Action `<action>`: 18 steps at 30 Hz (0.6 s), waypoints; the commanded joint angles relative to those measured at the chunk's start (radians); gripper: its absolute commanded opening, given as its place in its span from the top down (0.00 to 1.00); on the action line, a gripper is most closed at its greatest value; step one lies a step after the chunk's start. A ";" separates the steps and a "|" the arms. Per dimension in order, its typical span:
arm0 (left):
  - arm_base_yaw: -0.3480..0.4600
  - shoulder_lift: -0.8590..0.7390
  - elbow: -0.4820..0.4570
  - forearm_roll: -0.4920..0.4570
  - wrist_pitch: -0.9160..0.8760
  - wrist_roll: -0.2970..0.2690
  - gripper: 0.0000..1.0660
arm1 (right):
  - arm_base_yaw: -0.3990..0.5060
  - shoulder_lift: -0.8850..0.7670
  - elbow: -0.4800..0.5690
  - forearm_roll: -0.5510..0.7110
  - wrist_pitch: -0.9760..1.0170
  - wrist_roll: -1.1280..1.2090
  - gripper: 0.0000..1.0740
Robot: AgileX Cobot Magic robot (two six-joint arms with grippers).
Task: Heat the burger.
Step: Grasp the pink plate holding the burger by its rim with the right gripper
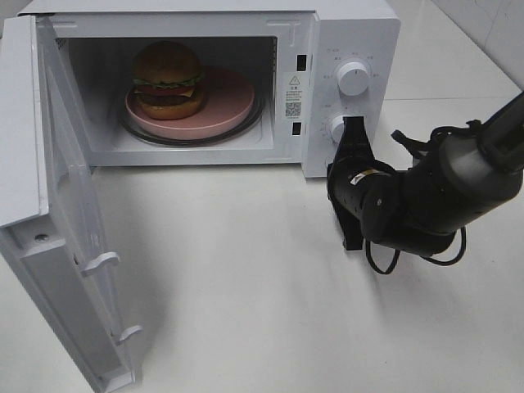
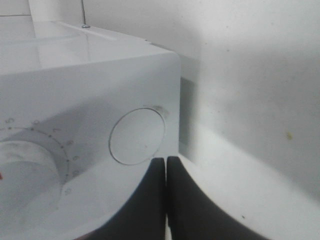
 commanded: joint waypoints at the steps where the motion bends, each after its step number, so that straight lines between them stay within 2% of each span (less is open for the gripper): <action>1: 0.001 -0.005 0.001 -0.009 -0.014 0.001 0.06 | -0.005 -0.057 0.055 -0.041 0.036 -0.040 1.00; 9: 0.001 -0.005 0.001 -0.009 -0.014 0.001 0.06 | -0.005 -0.166 0.153 -0.140 0.081 -0.123 0.99; 18: 0.001 -0.005 0.001 -0.009 -0.014 0.001 0.06 | -0.008 -0.256 0.159 -0.259 0.269 -0.362 0.97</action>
